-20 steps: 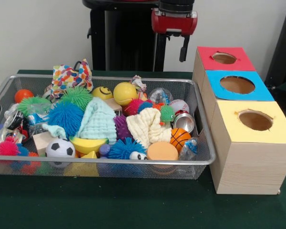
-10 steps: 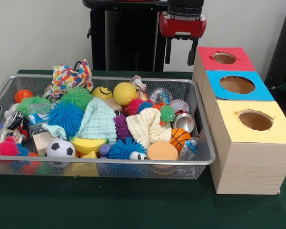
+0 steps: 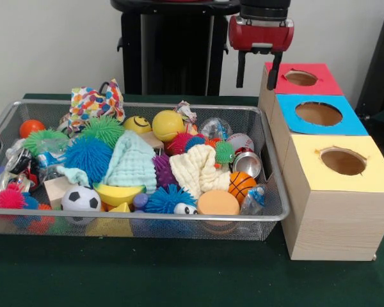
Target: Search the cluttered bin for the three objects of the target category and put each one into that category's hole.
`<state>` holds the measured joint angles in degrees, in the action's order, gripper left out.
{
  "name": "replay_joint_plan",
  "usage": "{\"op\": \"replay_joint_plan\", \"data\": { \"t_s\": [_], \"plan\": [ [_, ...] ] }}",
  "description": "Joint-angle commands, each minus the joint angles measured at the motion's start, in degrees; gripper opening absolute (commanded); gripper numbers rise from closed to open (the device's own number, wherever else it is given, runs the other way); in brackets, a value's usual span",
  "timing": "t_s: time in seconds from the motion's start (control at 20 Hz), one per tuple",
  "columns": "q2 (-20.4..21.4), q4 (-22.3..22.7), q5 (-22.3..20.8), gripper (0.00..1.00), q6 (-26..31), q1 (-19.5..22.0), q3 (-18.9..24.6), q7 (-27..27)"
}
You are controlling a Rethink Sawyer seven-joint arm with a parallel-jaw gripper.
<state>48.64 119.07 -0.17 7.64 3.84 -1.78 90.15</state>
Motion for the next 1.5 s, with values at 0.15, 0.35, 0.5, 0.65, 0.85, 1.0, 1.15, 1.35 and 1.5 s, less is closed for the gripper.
{"op": "replay_joint_plan", "data": {
  "t_s": [0.15, 0.35, 0.5, 0.65, 0.85, 1.0, 1.15, 1.35, 1.5],
  "plan": [
    [-3.16, -8.30, 0.90, 1.00, 0.41, 0.48, -0.69, 8.79],
    [-3.90, -8.91, 0.96, 1.00, -0.08, -1.05, -3.65, 9.86],
    [-3.31, -8.57, 0.84, 1.00, 0.81, -2.50, -5.83, 10.31],
    [-3.24, -7.22, 0.70, 1.00, 2.03, -2.92, -7.96, 10.62],
    [-2.59, -4.67, -0.11, 1.00, 1.77, -1.12, -8.14, 9.76],
    [-1.33, -3.15, -0.63, 1.00, 2.16, 0.14, -7.96, 8.96],
    [-0.45, -1.13, -1.26, 1.00, 1.29, 1.36, -7.89, 8.79],
    [-0.67, 0.84, -2.49, 1.00, -0.98, 4.43, -7.02, 8.23],
    [-1.70, 1.71, -4.12, 1.00, -3.20, 7.73, -5.68, 7.22]
  ]
}}
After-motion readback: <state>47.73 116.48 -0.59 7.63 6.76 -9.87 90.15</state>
